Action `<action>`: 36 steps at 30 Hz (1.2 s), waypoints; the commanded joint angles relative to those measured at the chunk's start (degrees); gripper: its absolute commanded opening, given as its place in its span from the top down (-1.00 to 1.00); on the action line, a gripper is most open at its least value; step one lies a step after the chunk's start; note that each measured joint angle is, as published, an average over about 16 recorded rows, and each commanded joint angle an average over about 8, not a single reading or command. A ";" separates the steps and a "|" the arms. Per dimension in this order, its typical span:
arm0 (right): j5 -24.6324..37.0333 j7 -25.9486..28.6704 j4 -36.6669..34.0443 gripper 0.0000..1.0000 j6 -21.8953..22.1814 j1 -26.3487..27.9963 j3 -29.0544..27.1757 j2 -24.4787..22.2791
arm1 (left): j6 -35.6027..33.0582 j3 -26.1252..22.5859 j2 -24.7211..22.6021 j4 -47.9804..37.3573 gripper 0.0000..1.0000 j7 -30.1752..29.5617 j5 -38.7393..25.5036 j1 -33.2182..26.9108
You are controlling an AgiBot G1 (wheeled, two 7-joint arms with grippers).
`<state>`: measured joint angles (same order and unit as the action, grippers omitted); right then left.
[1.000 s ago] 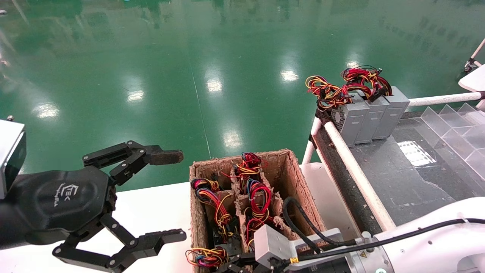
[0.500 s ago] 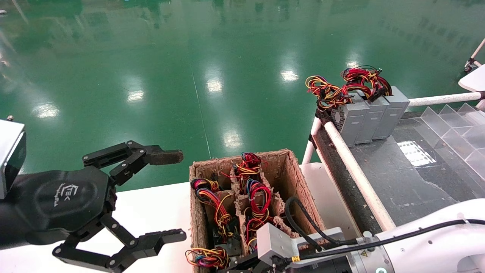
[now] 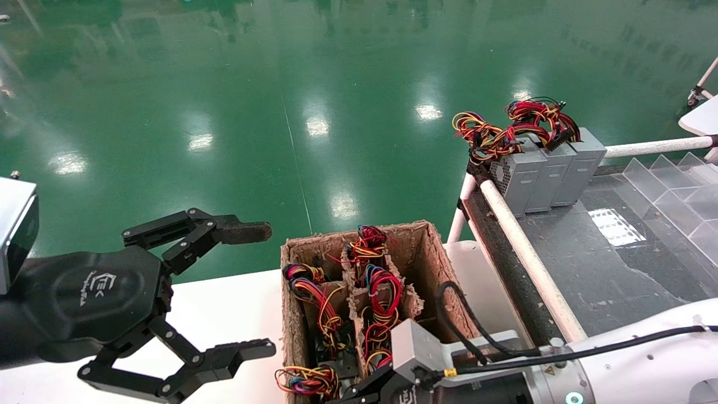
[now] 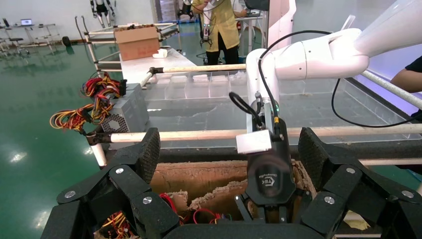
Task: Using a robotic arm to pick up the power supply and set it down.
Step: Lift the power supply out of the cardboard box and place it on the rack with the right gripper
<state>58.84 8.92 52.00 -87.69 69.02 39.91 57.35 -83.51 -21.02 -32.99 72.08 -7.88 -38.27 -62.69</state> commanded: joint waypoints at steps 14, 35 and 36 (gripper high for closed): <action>-8.96 1.02 3.49 1.00 -0.49 0.27 -5.27 -5.13 | 0.00 -0.01 0.00 0.00 -1.00 0.00 0.00 0.00; -21.51 -0.52 4.82 1.00 1.25 0.77 -15.35 -15.69 | 0.01 -0.01 0.01 0.00 -1.00 0.01 0.01 0.00; -21.85 -0.74 4.46 1.00 1.59 0.90 -15.91 -16.39 | 0.01 -0.01 0.01 0.00 -1.00 0.01 0.01 0.00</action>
<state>37.63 8.13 56.06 -86.02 70.24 24.28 41.08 -83.51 -21.03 -32.99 72.08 -7.87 -38.26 -62.69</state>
